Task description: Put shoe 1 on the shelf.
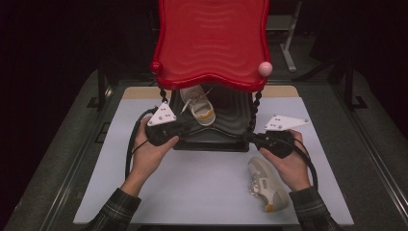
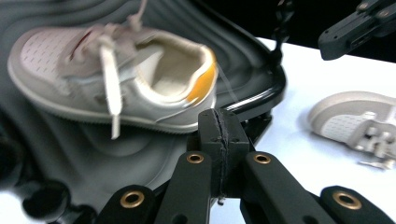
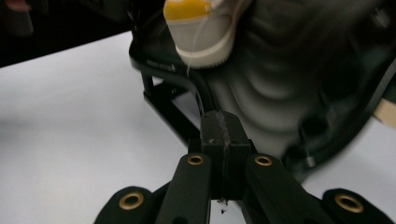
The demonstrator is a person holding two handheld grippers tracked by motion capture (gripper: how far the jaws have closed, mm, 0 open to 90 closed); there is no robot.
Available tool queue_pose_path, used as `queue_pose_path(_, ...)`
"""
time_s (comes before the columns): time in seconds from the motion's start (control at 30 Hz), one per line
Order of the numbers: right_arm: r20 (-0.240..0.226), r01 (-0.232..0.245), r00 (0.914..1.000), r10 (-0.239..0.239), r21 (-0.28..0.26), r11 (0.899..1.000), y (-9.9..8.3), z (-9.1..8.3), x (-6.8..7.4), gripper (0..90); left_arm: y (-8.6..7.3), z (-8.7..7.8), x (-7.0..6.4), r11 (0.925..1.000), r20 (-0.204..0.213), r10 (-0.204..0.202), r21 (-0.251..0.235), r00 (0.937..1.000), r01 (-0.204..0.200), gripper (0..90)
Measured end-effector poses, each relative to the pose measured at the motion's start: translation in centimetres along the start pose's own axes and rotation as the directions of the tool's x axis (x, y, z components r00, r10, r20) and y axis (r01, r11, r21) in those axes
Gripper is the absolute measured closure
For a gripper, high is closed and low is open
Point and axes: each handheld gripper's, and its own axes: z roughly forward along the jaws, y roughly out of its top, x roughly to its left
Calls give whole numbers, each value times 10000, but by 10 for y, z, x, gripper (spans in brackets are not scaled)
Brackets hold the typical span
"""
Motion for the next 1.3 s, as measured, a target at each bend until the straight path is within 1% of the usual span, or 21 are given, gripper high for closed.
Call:
queue_pose_path(0.1,-35,250,9997,-251,-165,9996,14,14,2,899,-3,3,3,9999,-300,-171,2,9994,171,896)
queue_pose_path(0.17,-111,276,9996,-278,-187,9994,20,22,4,899,-4,7,5,9997,-471,-230,34,9986,232,896)
queue_pose_path(0.23,-100,403,9991,-404,-146,9991,28,33,6,899,-6,10,6,9994,-538,-341,31,9980,343,896)
queue_pose_path(0.27,-155,451,9988,-454,-180,9988,31,38,6,899,-7,12,7,9994,-612,-316,113,9976,323,896)
queue_pose_path(0.33,-102,562,9984,-563,-119,9983,36,47,6,899,-8,15,8,9991,-718,-373,152,9967,384,896)
queue_pose_path(0.4,-120,568,9983,-569,-158,9983,40,54,6,900,-10,18,10,9987,-852,-413,253,9955,436,897)
queue_pose_path(0.47,-20,622,9981,-622,-145,9980,44,61,8,899,-11,23,10,9978,-964,-621,154,9934,639,897)
queue_pose_path(0.6,222,848,9962,-843,-216,9962,50,73,8,899,-11,28,9,9974,-1301,-621,271,9895,662,896)
queue_pose_path(0.67,449,1047,9936,-1037,-195,9943,52,77,8,899,-12,31,9,9970,-1380,-694,243,9880,734,897)
queue_pose_path(0.7,512,928,9944,-919,-151,9956,53,79,9,899,-12,31,10,9970,-1392,-678,269,9879,722,897)
queue_pose_path(0.73,550,1049,9931,-1036,-223,9942,53,80,9,899,-12,32,10,9972,-1416,-631,306,9879,681,897)
queue_pose_path(0.77,774,1094,9911,-1084,-90,9940,54,82,10,899,-12,33,11,9971,-1436,-636,328,9876,690,897)
queue_pose_path(0.8,834,1137,9902,-1125,-100,9935,55,83,11,899,-12,33,12,9972,-1482,-607,339,9871,664,897)
queue_pose_path(0.83,868,1213,9890,-1195,-151,9925,55,85,11,899,-12,33,13,9971,-1509,-631,328,9865,688,897)
queue_pose_path(0.87,1017,1367,9856,-1348,-118,9905,56,86,11,899,-12,34,14,9966,-1549,-692,328,9855,751,897)
queue_pose_path(0.97,1251,1466,9816,-1440,-118,9891,56,90,10,899,-12,34,15,9966,-1576,-710,307,9849,767,897)
queue_pose_path(1.03,1375,1374,9812,-1351,-71,9905,55,93,9,899,-12,35,15,9965,-1598,-739,259,9844,791,897)
queue_pose_path(1.07,1336,1335,9823,-1315,-65,9910,54,94,7,899,-12,35,16,9969,-1604,-670,301,9848,728,897)
queue_pose_path(1.13,1212,1240,9852,-1215,-126,9922,54,95,6,899,-11,36,16,9969,-1616,-742,143,9841,775,897)
queue_pose_path(1.2,926,1138,9895,-1111,-243,9932,54,95,7,899,-9,36,16,9967,-1640,-757,173,9835,796,897)
queue_pose_path(1.3,786,1107,9910,-1084,-258,9935,54,95,6,899,-8,37,16,9967,-1664,-753,160,9832,791,897)
